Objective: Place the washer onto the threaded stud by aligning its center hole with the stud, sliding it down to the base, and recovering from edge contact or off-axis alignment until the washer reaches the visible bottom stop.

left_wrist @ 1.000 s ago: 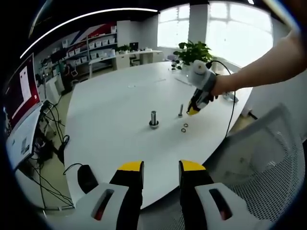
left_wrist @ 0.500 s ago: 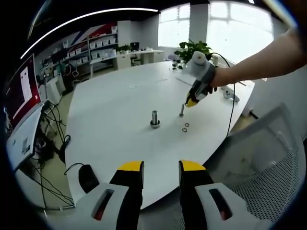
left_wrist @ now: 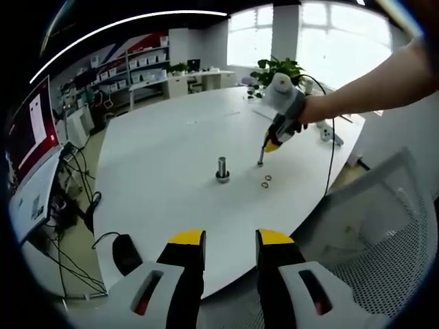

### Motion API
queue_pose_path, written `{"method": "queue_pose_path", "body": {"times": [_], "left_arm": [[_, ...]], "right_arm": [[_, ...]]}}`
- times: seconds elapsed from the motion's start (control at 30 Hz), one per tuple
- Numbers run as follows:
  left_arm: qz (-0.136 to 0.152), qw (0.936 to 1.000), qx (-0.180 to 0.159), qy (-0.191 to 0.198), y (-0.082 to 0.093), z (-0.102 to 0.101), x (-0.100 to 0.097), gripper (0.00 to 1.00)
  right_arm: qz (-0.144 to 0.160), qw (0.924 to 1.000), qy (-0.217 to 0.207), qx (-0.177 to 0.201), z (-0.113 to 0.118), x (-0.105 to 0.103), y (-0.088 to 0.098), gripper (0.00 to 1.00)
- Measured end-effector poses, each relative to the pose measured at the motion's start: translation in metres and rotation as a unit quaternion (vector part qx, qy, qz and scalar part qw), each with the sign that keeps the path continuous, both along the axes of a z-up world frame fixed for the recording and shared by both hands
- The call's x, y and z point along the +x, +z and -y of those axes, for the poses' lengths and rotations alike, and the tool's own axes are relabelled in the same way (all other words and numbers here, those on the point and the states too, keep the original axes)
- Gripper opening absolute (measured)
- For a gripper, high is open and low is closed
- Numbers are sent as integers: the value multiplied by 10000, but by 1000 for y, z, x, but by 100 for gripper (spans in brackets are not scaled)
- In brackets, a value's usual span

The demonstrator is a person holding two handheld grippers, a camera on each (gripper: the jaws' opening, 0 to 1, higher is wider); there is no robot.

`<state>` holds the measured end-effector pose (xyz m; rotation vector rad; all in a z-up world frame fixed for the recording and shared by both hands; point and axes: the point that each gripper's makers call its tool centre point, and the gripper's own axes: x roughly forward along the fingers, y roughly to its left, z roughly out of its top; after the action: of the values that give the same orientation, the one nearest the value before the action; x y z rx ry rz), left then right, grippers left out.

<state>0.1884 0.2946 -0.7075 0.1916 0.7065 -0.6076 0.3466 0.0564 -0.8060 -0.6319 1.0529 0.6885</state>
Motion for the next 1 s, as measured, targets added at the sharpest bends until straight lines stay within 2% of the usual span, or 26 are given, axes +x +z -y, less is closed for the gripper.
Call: {"method": "queue_pose_path", "body": {"times": [0.33,0.47,1.0], "left_arm": [[-13,10000,-10,12,0,0,0,27],[-19,10000,-17,18,0,-1,0,27],[-90,10000,-23,25,-3,-1,0,27]], "right_arm": [[-52,9999,88,-64,-4,1,-5,14],[-128,9999,48,-66,3,9,-15,14],[-330,9994,21,-135,4,12,-44,14]]}}
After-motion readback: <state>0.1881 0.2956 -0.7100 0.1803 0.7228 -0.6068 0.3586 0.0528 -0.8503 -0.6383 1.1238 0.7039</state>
